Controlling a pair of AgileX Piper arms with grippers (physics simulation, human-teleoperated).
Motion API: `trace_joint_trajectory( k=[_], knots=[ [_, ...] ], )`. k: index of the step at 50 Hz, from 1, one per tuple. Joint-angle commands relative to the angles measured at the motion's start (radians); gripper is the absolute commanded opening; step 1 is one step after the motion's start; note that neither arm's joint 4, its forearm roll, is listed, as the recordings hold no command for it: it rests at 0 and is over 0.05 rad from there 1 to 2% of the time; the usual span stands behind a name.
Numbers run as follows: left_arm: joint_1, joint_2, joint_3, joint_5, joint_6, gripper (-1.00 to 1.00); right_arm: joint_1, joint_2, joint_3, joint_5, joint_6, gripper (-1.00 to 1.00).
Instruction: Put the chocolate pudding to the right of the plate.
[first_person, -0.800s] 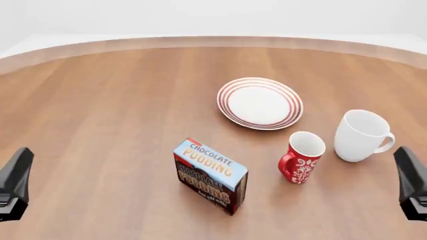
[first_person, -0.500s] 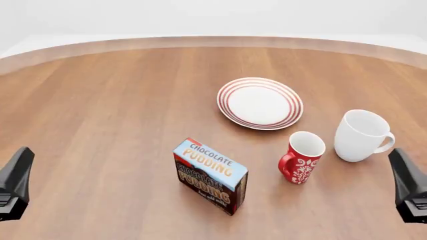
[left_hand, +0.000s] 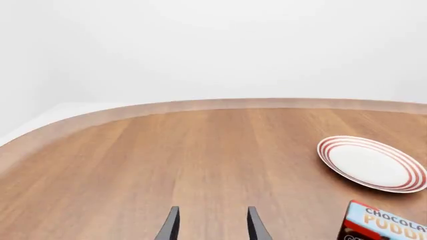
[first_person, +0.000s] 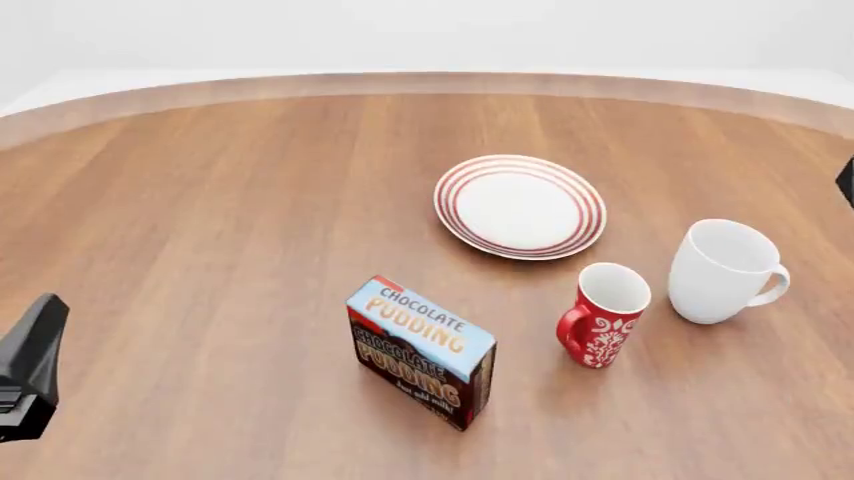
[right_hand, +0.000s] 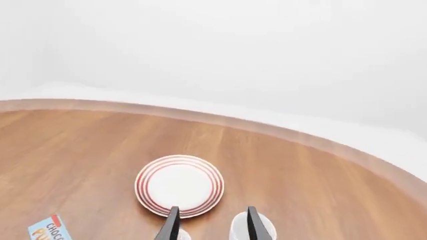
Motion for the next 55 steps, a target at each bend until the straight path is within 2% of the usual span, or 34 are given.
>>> trace_joint_trajectory(
  k=[1, 3, 5, 8, 14, 16, 17, 19, 21, 25, 26, 30, 31, 37, 45, 55],
  knots=[
    [0.0, 0.0, 0.0, 0.0, 0.0, 1.0, 0.125, 0.222, -0.275, 0.11, -0.03, 1.0],
    [0.0, 0.0, 0.0, 0.0, -0.001, 1.0, 0.136, 0.24, -0.295, 0.12, -0.047, 1.0],
    [0.0, 0.0, 0.0, 0.0, 0.002, 1.0, 0.181, 0.286, -0.37, 0.176, -0.058, 1.0],
    [0.0, 0.0, 0.0, 0.0, -0.001, 1.0, 0.22, 0.355, -0.454, 0.204, -0.072, 1.0],
    [-0.001, 0.0, 0.0, 0.0, 0.002, 1.0, 0.283, 0.454, -0.591, 0.283, -0.133, 1.0],
    [0.0, 0.0, 0.0, 0.0, 0.0, 1.0, 0.298, 0.481, -0.635, 0.312, -0.135, 1.0],
    [0.0, 0.0, 0.0, 0.0, 0.001, 1.0, 0.316, 0.51, -0.674, 0.349, -0.167, 1.0],
    [-0.001, 0.0, 0.0, 0.0, 0.002, 1.0, 0.325, 0.514, -0.685, 0.358, -0.169, 1.0],
    [0.0, 0.001, 0.0, 0.0, -0.001, 1.0, 0.334, 0.532, -0.702, 0.39, -0.197, 1.0],
    [0.0, 0.001, 0.0, 0.0, -0.001, 1.0, 0.366, 0.58, -0.731, 0.414, -0.19, 1.0],
    [0.0, 0.001, 0.0, 0.0, -0.002, 1.0, 0.376, 0.595, -0.724, 0.418, -0.216, 1.0],
    [0.0, 0.001, 0.0, 0.0, 0.0, 1.0, 0.391, 0.634, -0.73, 0.424, -0.226, 1.0],
    [0.0, 0.001, 0.0, 0.0, -0.002, 1.0, 0.393, 0.645, -0.745, 0.429, -0.214, 1.0],
    [-0.001, 0.001, 0.0, -0.001, 0.001, 1.0, 0.433, 0.691, -0.777, 0.47, -0.263, 1.0],
    [-0.001, 0.001, 0.0, 0.0, -0.001, 1.0, 0.467, 0.734, -0.754, 0.467, -0.296, 1.0],
    [-0.001, 0.0, 0.0, 0.0, 0.001, 1.0, 0.504, 0.791, -0.738, 0.446, -0.289, 1.0]
  ],
)
